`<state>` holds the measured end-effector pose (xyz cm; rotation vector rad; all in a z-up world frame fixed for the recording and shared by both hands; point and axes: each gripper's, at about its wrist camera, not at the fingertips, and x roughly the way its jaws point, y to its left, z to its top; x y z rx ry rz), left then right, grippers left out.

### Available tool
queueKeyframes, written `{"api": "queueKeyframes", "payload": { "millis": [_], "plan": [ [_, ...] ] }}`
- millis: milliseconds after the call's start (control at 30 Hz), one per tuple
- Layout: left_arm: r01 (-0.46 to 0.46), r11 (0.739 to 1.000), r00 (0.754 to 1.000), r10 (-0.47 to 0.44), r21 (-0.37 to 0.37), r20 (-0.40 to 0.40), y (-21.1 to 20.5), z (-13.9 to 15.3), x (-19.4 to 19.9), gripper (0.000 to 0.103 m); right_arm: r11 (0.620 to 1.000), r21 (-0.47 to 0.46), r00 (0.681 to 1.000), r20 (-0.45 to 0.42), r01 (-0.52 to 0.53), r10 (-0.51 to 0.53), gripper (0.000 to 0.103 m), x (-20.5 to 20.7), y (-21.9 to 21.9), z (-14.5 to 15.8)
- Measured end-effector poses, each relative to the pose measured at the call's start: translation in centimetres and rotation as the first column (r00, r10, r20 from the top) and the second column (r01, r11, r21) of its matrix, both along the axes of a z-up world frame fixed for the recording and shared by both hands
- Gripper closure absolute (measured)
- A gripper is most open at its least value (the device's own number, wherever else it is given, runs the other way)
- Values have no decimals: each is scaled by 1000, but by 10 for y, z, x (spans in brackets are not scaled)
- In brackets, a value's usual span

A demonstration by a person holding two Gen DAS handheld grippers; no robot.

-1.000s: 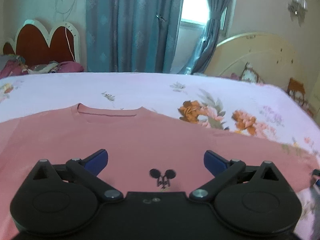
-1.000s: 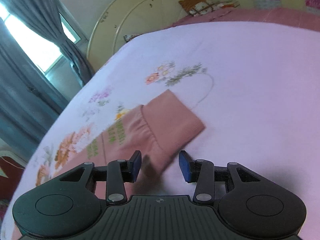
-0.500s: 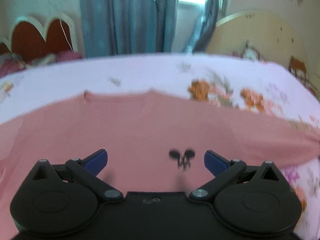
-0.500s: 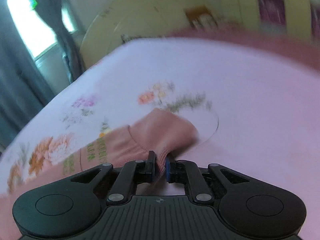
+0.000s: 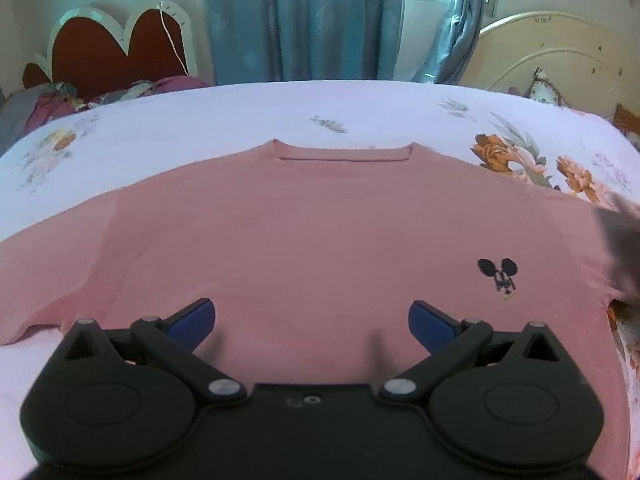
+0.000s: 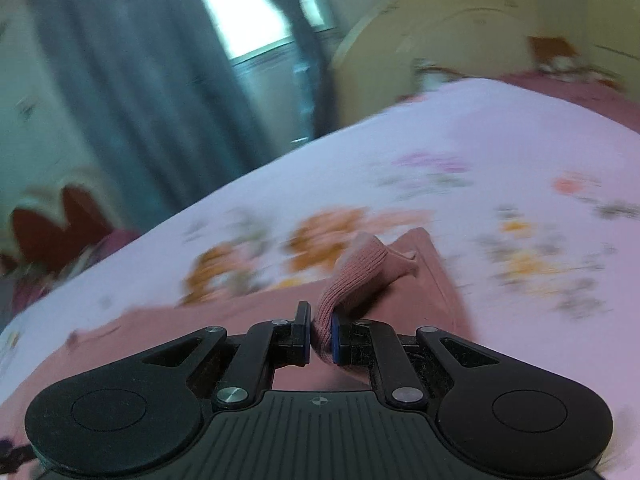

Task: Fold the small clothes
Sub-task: 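Lay the held sleeve across the shirt body and open the right tool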

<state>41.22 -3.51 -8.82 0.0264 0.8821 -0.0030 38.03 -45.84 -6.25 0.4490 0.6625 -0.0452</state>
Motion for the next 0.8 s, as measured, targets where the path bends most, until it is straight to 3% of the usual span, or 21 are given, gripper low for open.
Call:
{"api": "queueKeyframes", "payload": {
  "millis": [167,300,567,600,633,700,800],
  "plan": [
    [9,998,1000,-7,-70,30,48,10,1,0,983,-22,983,8,-184,184,94,19,120,4],
    [9,985,999,-2,-173,39,86,14,3,0,947,-49,947,23,-318,319,94,29,210,-8],
    [25,985,999,-19,-171,39,115,12,-2,0,873,-80,877,-48,-481,479,93,34,334,-50],
    [33,983,999,-27,-183,37,114,10,-2,0,869,-106,875,-70,-484,479,87,35,344,-54],
    [42,981,999,-36,-188,37,115,9,-2,1,868,-135,878,-103,-479,468,69,35,353,-58],
    [74,977,997,-68,-201,37,110,5,0,4,868,-129,877,-83,-480,473,46,29,356,-56],
    [124,963,992,-120,-239,31,89,-5,15,18,875,-165,890,-81,-455,448,46,6,339,-48]
  ]
}}
